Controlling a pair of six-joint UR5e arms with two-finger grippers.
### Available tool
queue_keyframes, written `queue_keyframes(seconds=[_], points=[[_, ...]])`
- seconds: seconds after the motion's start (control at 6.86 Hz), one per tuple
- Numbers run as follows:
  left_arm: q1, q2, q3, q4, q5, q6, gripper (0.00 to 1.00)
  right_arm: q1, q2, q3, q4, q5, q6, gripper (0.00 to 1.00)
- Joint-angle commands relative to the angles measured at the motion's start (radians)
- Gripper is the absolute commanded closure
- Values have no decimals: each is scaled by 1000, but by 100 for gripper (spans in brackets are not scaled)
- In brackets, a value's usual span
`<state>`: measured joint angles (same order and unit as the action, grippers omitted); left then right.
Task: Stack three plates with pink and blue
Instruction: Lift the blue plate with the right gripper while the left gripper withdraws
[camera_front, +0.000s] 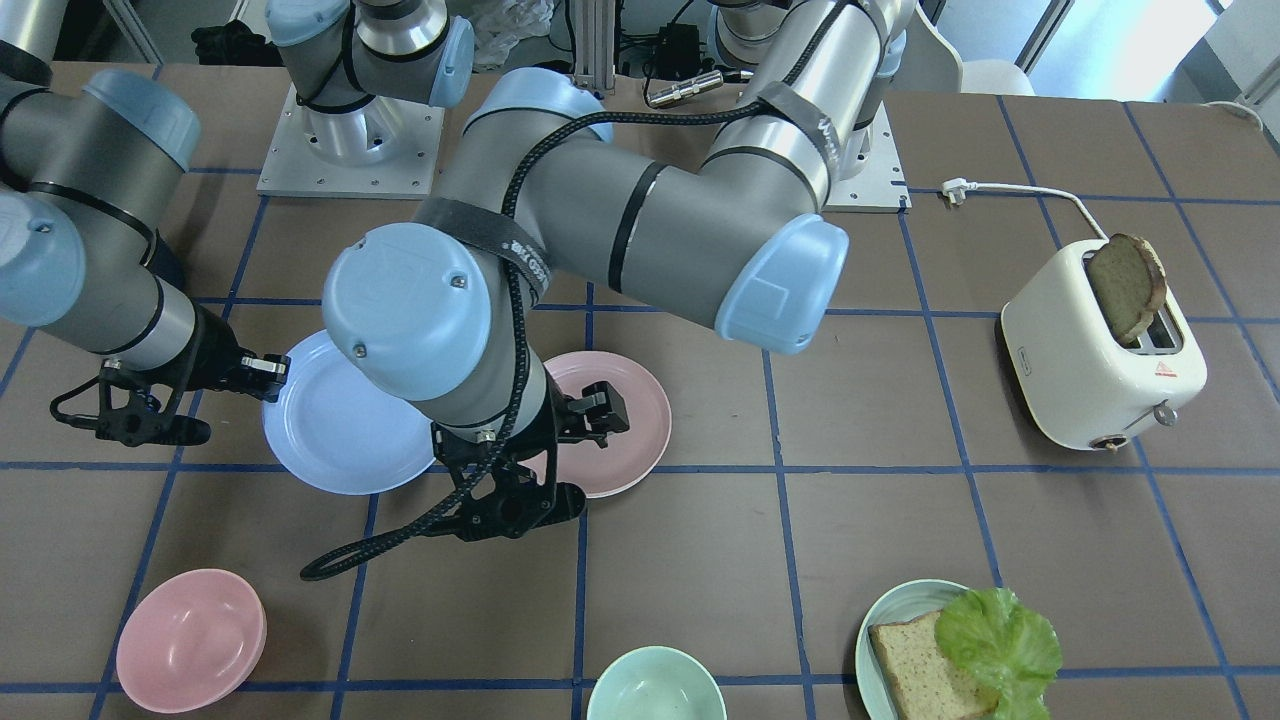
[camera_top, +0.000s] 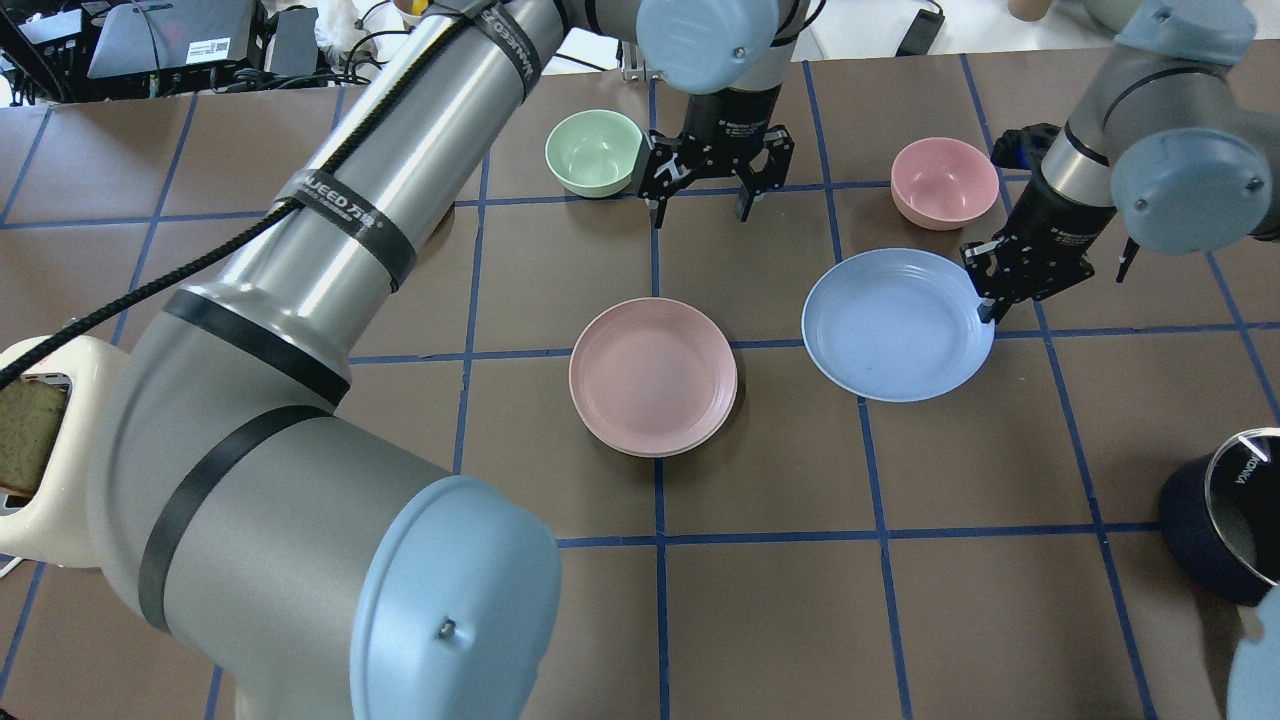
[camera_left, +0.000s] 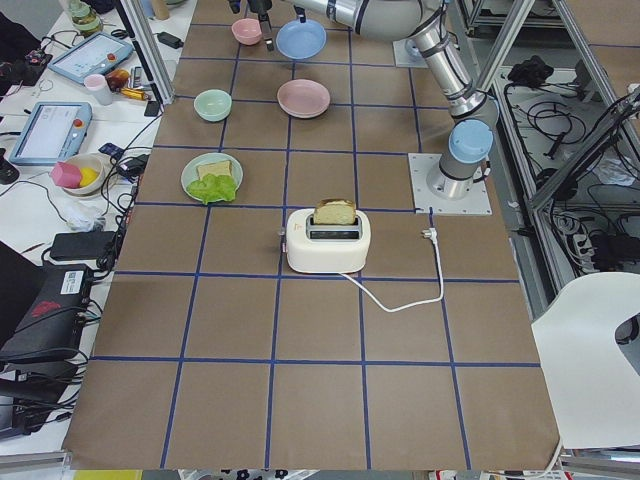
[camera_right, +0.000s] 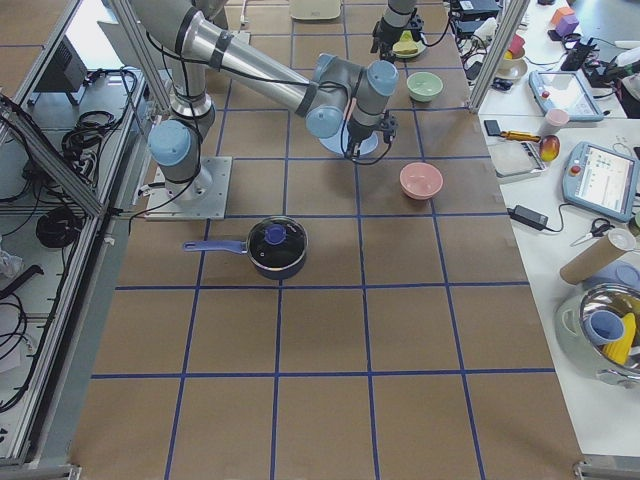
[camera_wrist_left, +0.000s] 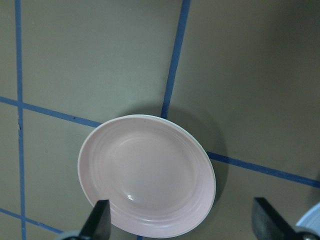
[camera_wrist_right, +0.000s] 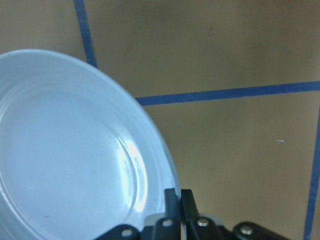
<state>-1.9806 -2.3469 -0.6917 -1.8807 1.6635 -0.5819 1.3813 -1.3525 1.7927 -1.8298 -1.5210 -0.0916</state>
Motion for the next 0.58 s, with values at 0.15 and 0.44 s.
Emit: queue_keyframes(seconds=[0.15,0.44], points=[[86,63,9,-6,1,182,0,213,-43,22,-79,-2,321,100],[155,105,2,-23,-4,288,0,321,-25,24,-112,-4,473,100]])
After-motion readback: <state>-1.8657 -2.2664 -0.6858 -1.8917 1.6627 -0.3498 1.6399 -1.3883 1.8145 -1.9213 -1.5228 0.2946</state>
